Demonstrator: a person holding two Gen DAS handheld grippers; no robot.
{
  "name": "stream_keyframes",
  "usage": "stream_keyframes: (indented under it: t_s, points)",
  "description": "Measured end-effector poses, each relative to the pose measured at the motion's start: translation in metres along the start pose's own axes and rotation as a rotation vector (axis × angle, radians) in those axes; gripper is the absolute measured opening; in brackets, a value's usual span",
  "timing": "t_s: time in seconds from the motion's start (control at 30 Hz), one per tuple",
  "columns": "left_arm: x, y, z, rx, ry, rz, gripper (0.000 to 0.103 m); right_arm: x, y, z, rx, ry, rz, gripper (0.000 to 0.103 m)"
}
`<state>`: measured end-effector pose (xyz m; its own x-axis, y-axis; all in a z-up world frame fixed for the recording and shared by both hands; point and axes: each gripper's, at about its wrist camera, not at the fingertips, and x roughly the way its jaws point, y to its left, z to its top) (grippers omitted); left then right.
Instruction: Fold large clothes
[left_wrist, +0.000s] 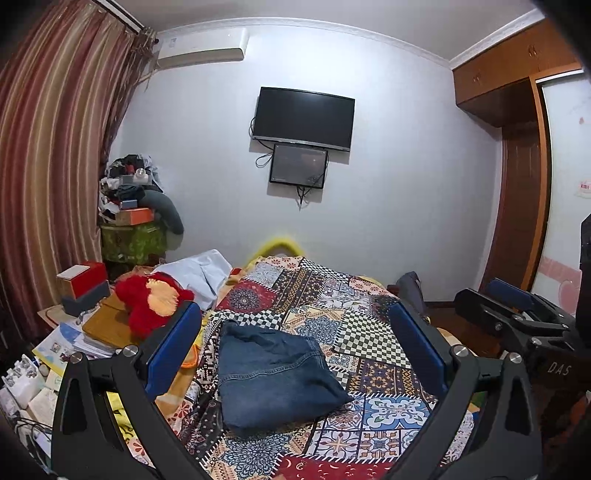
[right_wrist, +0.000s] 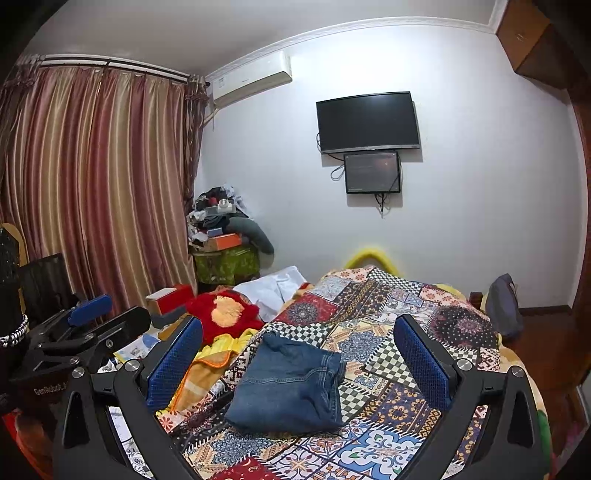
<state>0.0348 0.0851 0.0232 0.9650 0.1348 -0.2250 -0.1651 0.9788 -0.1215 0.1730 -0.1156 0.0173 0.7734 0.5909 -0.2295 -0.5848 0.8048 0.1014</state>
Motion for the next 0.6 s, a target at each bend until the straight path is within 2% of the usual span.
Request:
stream_keyframes:
  t_s: [0.6]
  points:
    - [0.0034,-0.0054,-0.0025,-0.001,0.015,-0.022,0.103,0.0035,0.0006,-0.0027,0.018,0.013,-0.020,0.103]
